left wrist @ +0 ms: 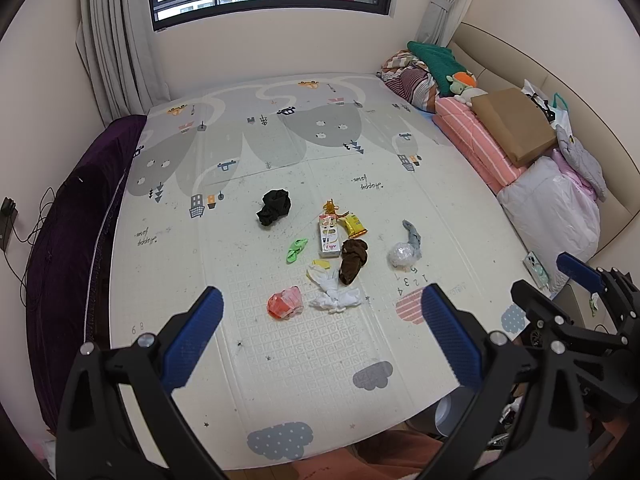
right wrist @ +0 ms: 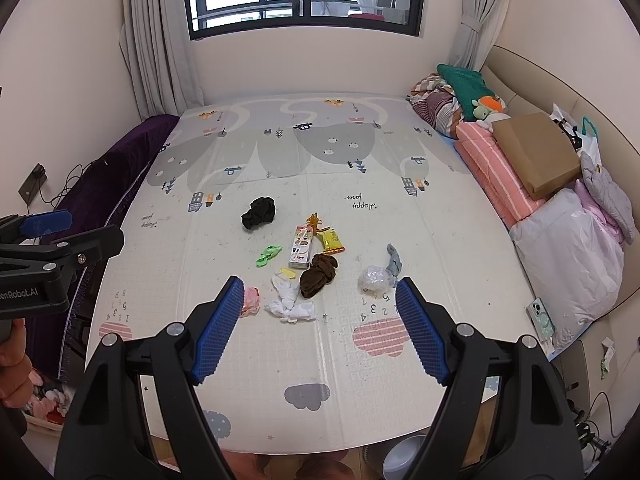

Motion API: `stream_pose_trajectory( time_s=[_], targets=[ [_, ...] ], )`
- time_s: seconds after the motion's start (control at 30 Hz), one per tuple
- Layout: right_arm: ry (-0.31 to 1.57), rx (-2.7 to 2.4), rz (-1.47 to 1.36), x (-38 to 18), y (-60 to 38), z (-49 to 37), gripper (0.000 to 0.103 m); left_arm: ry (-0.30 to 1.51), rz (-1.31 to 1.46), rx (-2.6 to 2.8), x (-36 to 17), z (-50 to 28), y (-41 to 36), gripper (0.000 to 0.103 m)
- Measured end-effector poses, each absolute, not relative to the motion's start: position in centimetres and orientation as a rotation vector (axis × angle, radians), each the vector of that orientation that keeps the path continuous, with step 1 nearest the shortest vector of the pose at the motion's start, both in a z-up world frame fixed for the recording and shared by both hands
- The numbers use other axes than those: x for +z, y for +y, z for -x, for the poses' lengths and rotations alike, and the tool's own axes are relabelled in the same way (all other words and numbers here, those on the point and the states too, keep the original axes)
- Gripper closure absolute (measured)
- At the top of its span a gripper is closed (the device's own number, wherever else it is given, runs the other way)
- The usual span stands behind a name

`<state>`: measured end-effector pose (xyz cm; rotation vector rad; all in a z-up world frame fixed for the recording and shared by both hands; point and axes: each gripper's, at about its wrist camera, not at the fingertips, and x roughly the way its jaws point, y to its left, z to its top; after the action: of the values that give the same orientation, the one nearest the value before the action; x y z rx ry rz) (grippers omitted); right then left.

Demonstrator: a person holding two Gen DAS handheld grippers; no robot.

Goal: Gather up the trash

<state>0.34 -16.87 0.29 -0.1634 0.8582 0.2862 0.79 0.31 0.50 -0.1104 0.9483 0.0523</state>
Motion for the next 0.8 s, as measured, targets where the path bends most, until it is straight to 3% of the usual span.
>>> stream_pose_trajectory(
  time_s=[0.8],
  targets=[
    [0.863,0.296,0.170,0.20,-16.08,-0.94,0.028,0.963,0.123,0.058,0.03,-0.49,0.59,0.004]
  ],
)
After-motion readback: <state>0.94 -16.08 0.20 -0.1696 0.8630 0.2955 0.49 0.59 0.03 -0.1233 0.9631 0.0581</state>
